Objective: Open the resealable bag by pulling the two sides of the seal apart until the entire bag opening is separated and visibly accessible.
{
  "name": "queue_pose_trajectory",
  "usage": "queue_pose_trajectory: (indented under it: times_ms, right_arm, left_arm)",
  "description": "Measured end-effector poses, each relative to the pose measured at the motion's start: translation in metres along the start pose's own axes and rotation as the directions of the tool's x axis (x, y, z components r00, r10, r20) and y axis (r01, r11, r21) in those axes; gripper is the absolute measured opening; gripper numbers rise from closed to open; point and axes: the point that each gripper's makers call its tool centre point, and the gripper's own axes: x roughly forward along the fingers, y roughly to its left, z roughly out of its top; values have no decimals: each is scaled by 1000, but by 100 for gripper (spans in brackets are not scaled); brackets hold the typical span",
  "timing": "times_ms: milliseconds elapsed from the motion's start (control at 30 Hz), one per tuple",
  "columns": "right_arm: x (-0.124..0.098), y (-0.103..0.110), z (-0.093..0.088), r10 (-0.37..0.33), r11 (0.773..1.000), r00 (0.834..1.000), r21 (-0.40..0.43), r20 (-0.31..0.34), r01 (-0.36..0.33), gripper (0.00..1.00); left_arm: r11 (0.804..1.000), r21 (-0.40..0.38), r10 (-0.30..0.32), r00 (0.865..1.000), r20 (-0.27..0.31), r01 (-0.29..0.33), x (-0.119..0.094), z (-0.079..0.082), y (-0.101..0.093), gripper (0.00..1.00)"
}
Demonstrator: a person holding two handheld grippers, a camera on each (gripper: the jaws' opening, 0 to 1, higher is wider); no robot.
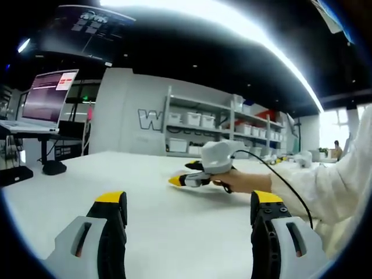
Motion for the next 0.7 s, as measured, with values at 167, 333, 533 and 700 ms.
queue_pose_trajectory:
  times_ms: [167,333,533,700]
  right_arm:
    - [3,2,0,-5,1000,1000,-7,-14,5,56]
    - [8,2,-1,-4,1000,1000,0,-20,4,55]
    - [11,-3,0,-19,999,1000,34,-8,19,46]
    - [14,-4,-3,-17,998,1000,58,-17,18,46]
  left_arm:
    - [1000,2,4,1000,0,-4,0,1,3,86]
    - [1000,4,8,1000,-2,-8,-1,1,5,86]
    - [1000,7,11,1000,-1,-11,-1,2,7,86]
    - [1000,7,11,1000,-2,-11,-1,2,8,86]
